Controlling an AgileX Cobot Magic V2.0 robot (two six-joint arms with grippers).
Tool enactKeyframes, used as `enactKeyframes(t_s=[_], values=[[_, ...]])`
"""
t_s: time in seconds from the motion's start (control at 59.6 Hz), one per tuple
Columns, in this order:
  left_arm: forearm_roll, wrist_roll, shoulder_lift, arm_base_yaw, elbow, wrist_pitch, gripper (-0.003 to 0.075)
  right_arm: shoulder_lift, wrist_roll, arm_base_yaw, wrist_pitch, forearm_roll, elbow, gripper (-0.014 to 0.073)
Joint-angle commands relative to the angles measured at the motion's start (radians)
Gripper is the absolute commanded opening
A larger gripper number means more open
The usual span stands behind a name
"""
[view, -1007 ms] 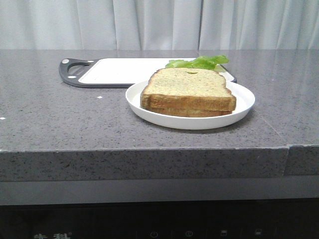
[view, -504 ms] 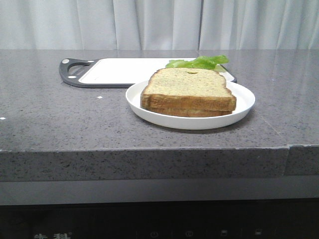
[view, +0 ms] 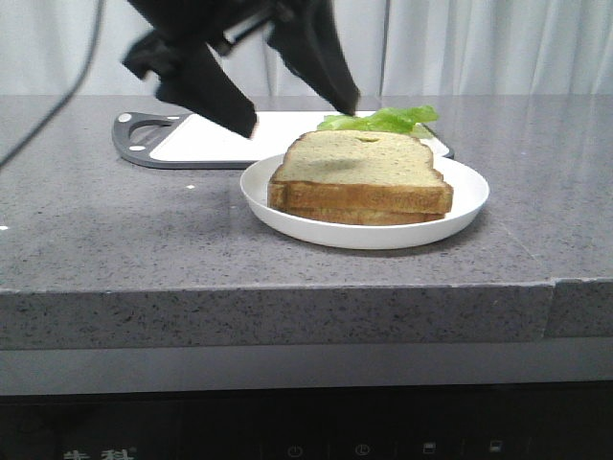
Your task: Left arm grabs bread, right arm adds lettuce
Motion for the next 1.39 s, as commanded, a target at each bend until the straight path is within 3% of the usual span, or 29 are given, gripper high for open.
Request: enactKeyframes(t_s=[0.0,0.168,0.252,0.437,0.655,0.756,1.041,1.377], values=[[-0.027,0.0,-0.004,-0.01,-0.056,-0.026,0.0599,0.013,-0.001,-0.008,-0.074,0.005,-0.036,0.0548],[-0.025,0.0,0.028,-0.01,-0.063,-0.026,0.0595,0.013,-0.001,-0.008,-0.074,0.005,-0.036,0.0548],[-0.025,0.0,0.03,-0.01,-0.063,-0.026,0.0548,0.013,-0.001,-0.008,-0.074,0.005,-0.036,0.0548],[-0.023,0.001,0.035,-0.01,-0.063,-0.028,0.0329,0.013,-0.001,-0.008,-0.074,0.005,-0.036,0.0548],[-0.002,0.001,0.042,-0.008,-0.057,-0.03,0.0128,0.013,-0.001,-0.008,-0.074,0.005,-0.036,0.0548],[0.015,0.001,0.042,-0.008,-0.057,-0.03,-0.0022,0.013,-0.001,-0.008,-0.074,0.005,-0.036,0.0548],[0.048,0.001,-0.006,-0.008,-0.057,-0.064,-0.0021,0.013,-0.001,-0.008,-0.074,0.005,-0.036,0.0548],[0.245,-0.104,-0.144,0.079,-0.055,-0.086,-0.0021,0.066,-0.001,0.016,-0.09,0.005,-0.044,0.0548]])
